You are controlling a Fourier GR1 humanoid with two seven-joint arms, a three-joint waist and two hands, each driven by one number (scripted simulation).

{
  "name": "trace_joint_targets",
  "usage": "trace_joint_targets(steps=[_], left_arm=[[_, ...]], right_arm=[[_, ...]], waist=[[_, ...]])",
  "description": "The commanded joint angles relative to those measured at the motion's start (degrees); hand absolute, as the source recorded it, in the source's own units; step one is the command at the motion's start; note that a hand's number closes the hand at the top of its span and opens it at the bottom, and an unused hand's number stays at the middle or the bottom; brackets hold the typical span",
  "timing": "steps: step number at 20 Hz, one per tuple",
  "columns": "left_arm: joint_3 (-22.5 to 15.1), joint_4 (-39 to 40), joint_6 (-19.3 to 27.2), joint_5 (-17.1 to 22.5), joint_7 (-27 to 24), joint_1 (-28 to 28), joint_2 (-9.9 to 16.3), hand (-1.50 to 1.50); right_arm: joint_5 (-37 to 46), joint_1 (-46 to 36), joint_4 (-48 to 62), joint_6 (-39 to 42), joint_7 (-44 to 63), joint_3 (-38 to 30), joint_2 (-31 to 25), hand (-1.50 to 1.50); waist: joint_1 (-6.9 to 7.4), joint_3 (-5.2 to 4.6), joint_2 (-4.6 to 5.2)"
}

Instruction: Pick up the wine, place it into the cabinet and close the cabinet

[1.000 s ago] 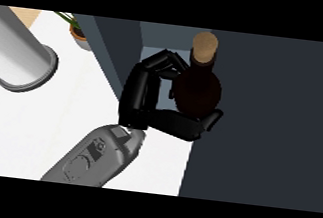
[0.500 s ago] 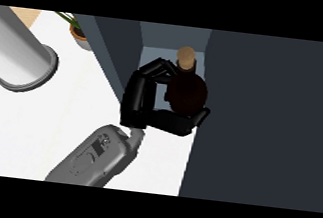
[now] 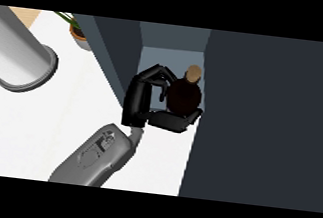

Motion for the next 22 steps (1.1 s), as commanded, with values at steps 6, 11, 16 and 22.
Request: trace_joint_targets(steps=[6, 11, 16, 22], left_arm=[[3.08, 3.82, 0.97, 2.0, -0.57, -3.31, -0.13, 1.5], [7.3, 9.48, -0.88, 3.56, -3.7, -7.19, -0.13, 1.5], [9.6, 14.89, -6.12, 5.21, -5.9, -7.53, -0.1, 1.5], [14.45, 22.38, -9.19, 5.41, -4.27, -14.22, -0.11, 1.5]], right_arm=[[-4.81, 0.85, -4.31, 0.54, 1.25, -3.41, -0.88, -1.5], [-5.37, 3.96, -8.06, 1.09, 2.83, -1.61, -0.38, -1.5], [-1.84, 1.11, -6.05, -0.31, 2.42, 0.42, 0.62, -1.5], [-4.75, 1.34, -1.92, 1.2, -2.35, -4.16, 0.06, -1.5]], waist=[[0.29, 0.02, -0.04], [-0.14, 0.01, -0.04], [-0.09, -0.02, 0.09], [0.05, 0.03, 0.09]])
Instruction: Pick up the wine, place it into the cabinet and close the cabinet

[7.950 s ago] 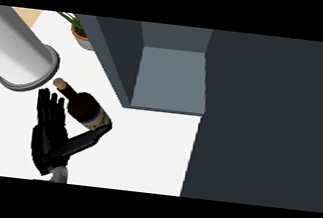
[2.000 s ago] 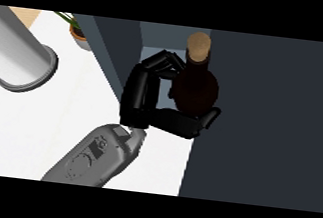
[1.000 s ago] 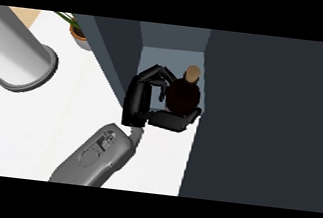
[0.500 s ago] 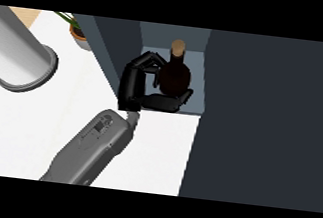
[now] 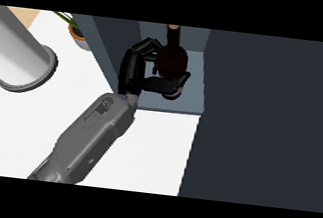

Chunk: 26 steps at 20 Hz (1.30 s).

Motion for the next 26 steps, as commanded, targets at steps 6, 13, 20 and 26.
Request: trace_joint_targets(steps=[6, 13, 20, 26], left_arm=[[5.4, 16.31, -2.99, 2.18, -6.04, -7.77, -0.2, 1.5], [6.67, 24.1, -0.11, 0.27, -10.91, -14.82, -0.16, 1.5], [9.27, 30.4, 2.49, 1.56, -15.11, -19.92, -0.17, 1.5], [13.74, 35.36, -2.23, 3.21, -18.07, -20.04, 0.06, 1.5]], right_arm=[[-5.97, 0.06, -5.43, -0.3, 4.83, -0.98, -0.36, -1.5], [-4.2, 1.42, -5.69, 0.44, 2.59, 0.7, 0.51, -1.5], [-5.68, 0.92, -5.81, 0.97, 3.2, -1.12, -0.35, -1.5], [-3.45, 1.31, -4.73, 0.52, 1.89, 1.89, 1.71, -1.5]], waist=[[-0.72, -0.01, 0.25], [-1.16, 0.0, 0.32], [-1.95, 0.0, 0.52], [-2.0, -0.03, 0.74]])
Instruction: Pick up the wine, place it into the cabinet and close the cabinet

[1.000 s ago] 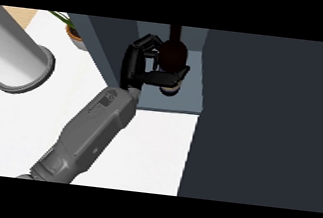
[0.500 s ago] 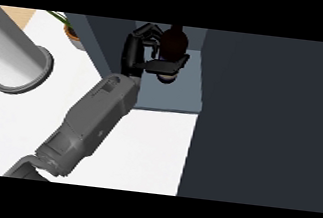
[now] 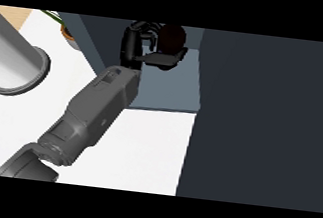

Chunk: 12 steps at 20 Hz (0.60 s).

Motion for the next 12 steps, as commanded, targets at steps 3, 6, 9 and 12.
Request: trace_joint_targets(steps=[3, 6, 9, 12], left_arm=[[3.92, 2.69, -2.3, 4.12, 0.57, -0.75, -0.28, 1.5], [6.12, 4.17, -4.15, 5.76, 0.84, -1.69, -0.3, 1.5], [6.74, 6.27, -4.66, 5.99, -2.36, -1.83, -0.3, 1.5], [7.72, 7.01, -3.63, 5.64, -2.63, -3.42, -0.08, 1.5]], right_arm=[[-2.98, 2.42, -5.41, -0.32, 2.57, 1.54, 0.39, -1.5], [-4.66, 3.44, -3.49, 1.38, -0.77, -0.97, -0.28, -1.5], [-2.57, 2.78, -3.23, 0.43, -0.15, 1.61, 0.99, -1.5], [-3.01, 2.16, -4.97, 0.3, 1.27, 2.09, 0.59, -1.5]], waist=[[-0.22, -0.01, -0.12], [-0.47, 0.02, 0.09], [-1.19, -0.02, 0.48], [-1.09, -0.02, 0.44]])
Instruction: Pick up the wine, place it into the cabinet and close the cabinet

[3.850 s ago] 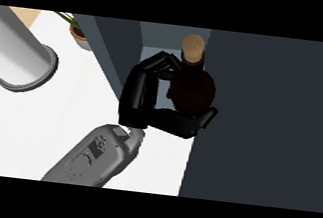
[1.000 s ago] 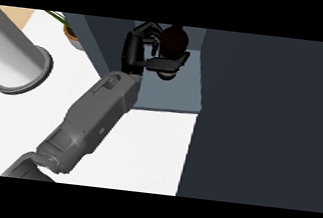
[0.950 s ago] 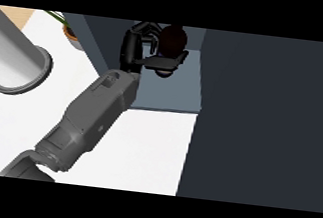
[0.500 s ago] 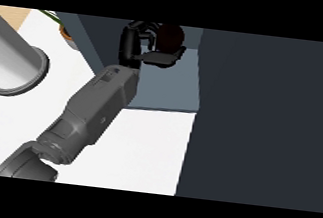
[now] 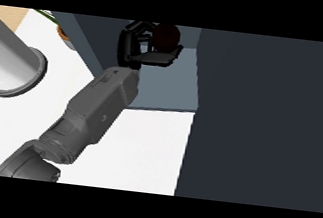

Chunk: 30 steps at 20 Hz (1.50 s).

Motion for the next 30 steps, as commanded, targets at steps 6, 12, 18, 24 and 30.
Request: trace_joint_targets(steps=[6, 12, 18, 24, 30], left_arm=[[1.57, 4.08, 0.23, -0.21, -1.15, -2.22, 0.66, 1.5], [0.9, 6.09, 1.16, -1.72, -2.01, -0.51, 1.86, -1.5], [0.47, 6.94, 4.33, -3.03, -4.48, 0.82, 0.3, -1.5], [-1.01, 8.11, 3.63, -5.14, -3.49, 1.59, 2.41, -1.5], [0.28, 7.12, 5.26, -4.45, -5.57, 2.24, 0.07, -1.5]], right_arm=[[-3.52, -3.79, -2.21, -0.25, 2.97, -1.75, -1.06, -1.5], [-1.61, -0.04, -4.83, 0.32, 2.42, 0.37, -0.48, -1.5], [-2.68, -0.27, -3.07, 0.14, -0.01, -0.92, 0.37, -1.5], [-1.65, -0.75, -3.98, -0.93, 1.99, 0.66, 0.47, -1.5], [-2.33, -1.94, -0.6, 0.56, 0.56, -0.46, -0.14, -1.5]], waist=[[-0.63, -0.08, 0.66], [-0.68, -0.08, 0.44], [-0.98, -0.06, 0.66], [-1.05, -0.11, 0.67], [-0.86, -0.1, 0.8]])
